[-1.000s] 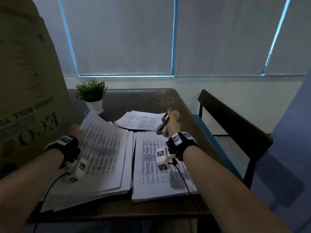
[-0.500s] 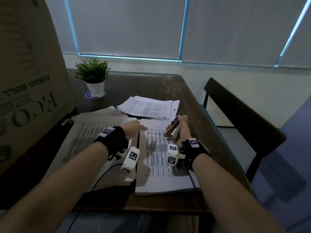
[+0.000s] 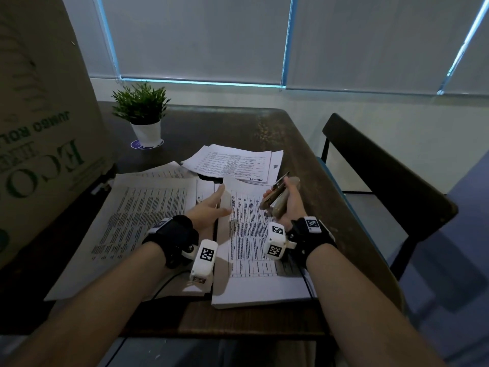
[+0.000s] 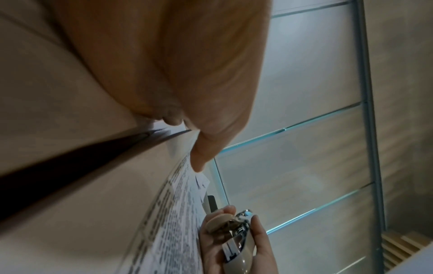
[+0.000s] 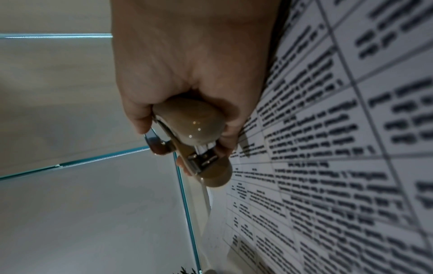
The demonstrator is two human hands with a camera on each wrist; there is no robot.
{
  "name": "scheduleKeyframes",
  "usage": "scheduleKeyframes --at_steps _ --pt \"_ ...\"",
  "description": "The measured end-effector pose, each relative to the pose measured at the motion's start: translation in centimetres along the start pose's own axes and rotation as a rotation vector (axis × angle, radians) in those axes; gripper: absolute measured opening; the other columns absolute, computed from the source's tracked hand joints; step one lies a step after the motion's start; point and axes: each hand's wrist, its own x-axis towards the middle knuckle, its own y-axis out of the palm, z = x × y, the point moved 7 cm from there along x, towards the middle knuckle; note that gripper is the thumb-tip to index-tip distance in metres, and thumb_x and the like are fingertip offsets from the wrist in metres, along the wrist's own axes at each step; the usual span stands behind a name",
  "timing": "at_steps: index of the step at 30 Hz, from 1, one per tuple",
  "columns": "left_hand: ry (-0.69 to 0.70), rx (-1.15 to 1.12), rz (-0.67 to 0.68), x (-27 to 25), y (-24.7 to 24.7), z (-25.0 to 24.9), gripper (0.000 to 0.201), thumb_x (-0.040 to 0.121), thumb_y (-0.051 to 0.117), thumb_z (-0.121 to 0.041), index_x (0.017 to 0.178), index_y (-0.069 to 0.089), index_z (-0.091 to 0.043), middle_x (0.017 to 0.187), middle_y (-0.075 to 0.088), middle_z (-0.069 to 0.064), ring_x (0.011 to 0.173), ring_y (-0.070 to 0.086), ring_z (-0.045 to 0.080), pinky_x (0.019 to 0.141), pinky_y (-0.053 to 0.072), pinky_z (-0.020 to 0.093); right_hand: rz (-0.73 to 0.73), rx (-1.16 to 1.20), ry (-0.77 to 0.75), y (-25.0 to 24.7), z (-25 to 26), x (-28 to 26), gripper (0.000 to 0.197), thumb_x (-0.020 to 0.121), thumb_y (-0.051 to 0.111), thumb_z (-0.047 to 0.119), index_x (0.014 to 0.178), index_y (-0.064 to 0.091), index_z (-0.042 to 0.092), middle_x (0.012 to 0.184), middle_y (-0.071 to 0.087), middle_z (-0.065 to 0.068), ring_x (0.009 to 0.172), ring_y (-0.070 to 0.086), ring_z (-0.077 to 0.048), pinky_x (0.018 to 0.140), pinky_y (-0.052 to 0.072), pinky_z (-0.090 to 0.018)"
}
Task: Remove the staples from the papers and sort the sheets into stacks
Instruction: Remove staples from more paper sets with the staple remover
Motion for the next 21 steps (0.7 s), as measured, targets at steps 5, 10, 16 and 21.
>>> scheduleKeyframes --at_steps 5,10,16,21 --pt "0.006 0.139 0.021 0.3 0.3 -0.1 0.078 0.094 0.056 -0.017 0.151 0.004 -0.025 0.157 -0.007 -0.013 0.144 -0.001 0.006 0.117 0.006 0.027 -0.002 0.016 0.002 0.0 0.0 0.0 0.041 0.092 0.062 0.047 0.101 0.059 0.007 0.069 0.067 -0.010 0.067 0.064 -0.020 0.070 0.054 -0.037" --pt "0.018 0.193 0.062 0.0 0.7 -0.4 0.081 0.094 0.056 -0.019 0.151 -0.001 -0.024 0.156 -0.010 -0.013 0.144 0.000 0.008 0.114 0.007 0.025 0.016 -0.003 0.010 0.1 0.0 0.0 0.039 0.093 0.059 0.048 0.099 0.058 0.009 0.068 0.067 -0.009 0.062 0.064 -0.018 0.068 0.053 -0.034" --pt "0.106 -0.124 -0.183 -0.5 -0.4 -1.7 0.061 0.096 0.049 -0.003 0.149 0.023 -0.016 0.144 0.037 -0.005 0.131 0.038 0.011 0.107 0.034 0.029 -0.009 0.031 0.004 -0.1 0.1 -0.3 0.039 0.093 0.061 0.045 0.101 0.060 0.007 0.069 0.067 -0.011 0.067 0.063 -0.020 0.074 0.053 -0.037" --pt "-0.061 -0.075 -0.186 0.3 0.5 -2.3 0.026 0.099 0.044 -0.015 0.122 0.054 -0.008 0.121 0.061 0.018 0.106 0.061 0.033 0.097 0.047 0.048 -0.059 -0.026 0.010 0.8 -0.1 -1.4 0.037 0.086 0.070 0.045 0.087 0.063 0.009 0.070 0.065 -0.008 0.064 0.062 -0.019 0.072 0.054 -0.035"
